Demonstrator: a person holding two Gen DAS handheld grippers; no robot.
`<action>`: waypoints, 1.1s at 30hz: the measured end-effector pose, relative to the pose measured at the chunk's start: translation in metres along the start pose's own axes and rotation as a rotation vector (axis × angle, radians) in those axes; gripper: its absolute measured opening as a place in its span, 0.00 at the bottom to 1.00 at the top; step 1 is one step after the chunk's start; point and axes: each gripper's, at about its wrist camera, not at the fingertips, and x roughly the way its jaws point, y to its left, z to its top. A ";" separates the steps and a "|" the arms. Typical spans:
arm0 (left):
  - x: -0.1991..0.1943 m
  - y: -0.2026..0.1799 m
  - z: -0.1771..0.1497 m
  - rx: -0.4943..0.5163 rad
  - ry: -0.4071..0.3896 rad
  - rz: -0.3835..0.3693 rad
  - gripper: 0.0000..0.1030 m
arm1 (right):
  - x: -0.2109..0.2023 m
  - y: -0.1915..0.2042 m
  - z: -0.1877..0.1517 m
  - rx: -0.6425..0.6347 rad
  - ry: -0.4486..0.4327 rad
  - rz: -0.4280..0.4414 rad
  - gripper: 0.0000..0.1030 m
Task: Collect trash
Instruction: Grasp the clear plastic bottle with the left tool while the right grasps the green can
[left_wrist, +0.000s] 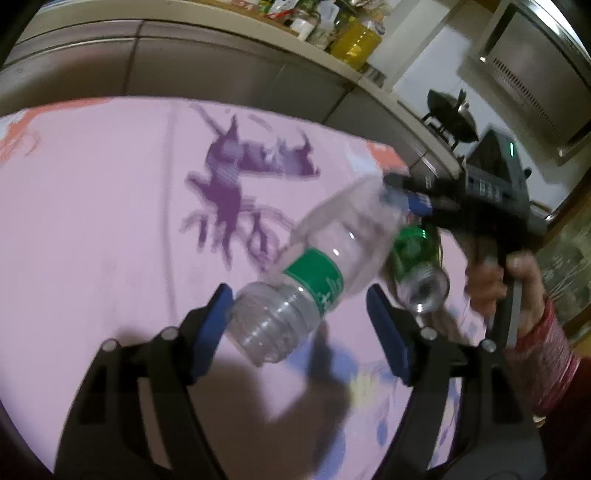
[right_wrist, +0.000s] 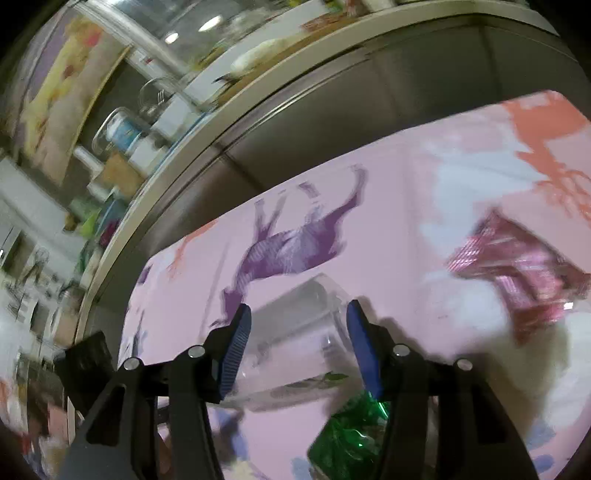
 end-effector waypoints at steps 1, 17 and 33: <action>-0.005 -0.004 -0.010 -0.004 -0.001 0.019 0.72 | 0.000 0.005 -0.002 -0.016 0.000 0.008 0.51; 0.009 -0.074 -0.019 0.311 -0.044 0.344 0.76 | -0.119 -0.024 -0.096 0.039 -0.246 -0.049 0.51; 0.034 -0.064 -0.020 0.247 0.026 0.411 0.40 | -0.082 -0.082 -0.119 0.305 -0.158 0.018 0.50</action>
